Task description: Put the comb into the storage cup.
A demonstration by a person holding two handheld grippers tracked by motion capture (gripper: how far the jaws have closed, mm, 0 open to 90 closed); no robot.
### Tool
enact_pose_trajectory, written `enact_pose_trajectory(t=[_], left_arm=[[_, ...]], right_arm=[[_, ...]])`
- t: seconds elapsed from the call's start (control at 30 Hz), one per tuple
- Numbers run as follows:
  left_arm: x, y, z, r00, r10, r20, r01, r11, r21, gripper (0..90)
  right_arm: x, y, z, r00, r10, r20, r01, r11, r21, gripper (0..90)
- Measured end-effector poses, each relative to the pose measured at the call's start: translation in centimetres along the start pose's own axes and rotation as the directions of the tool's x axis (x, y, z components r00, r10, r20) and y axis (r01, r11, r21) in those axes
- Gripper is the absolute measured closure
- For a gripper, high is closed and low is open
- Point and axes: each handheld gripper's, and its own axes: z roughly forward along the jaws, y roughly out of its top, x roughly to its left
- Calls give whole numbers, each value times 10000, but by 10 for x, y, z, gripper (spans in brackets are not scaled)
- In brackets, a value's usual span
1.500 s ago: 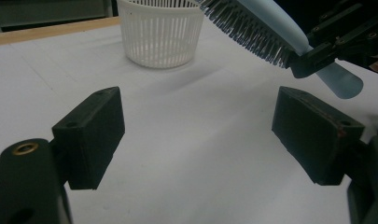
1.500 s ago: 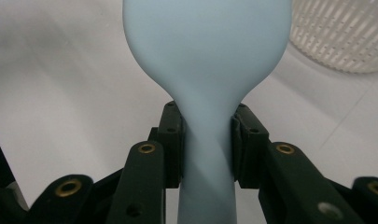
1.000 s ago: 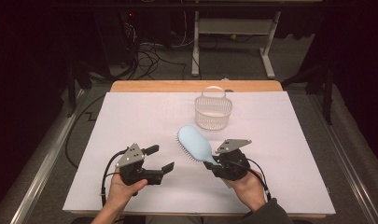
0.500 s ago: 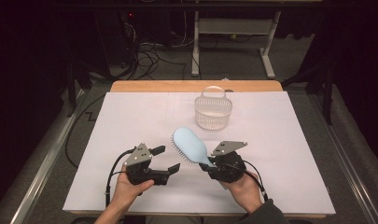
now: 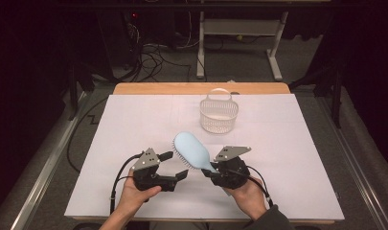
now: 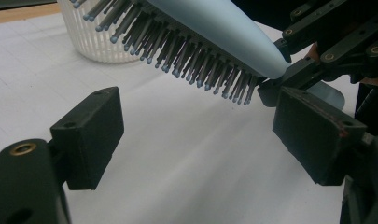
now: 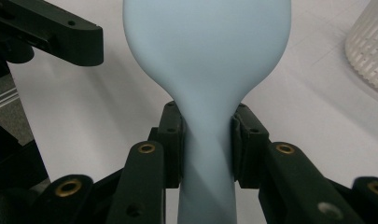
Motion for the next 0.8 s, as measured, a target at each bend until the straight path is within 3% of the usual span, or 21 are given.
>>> enact_pose_trajectory(t=[0.8], left_arm=[[1,-1,5,9991,-370,202,368,9993,92,167]], right_arm=[[16,10,19,9978,-425,-510,427,9991,37,698]])
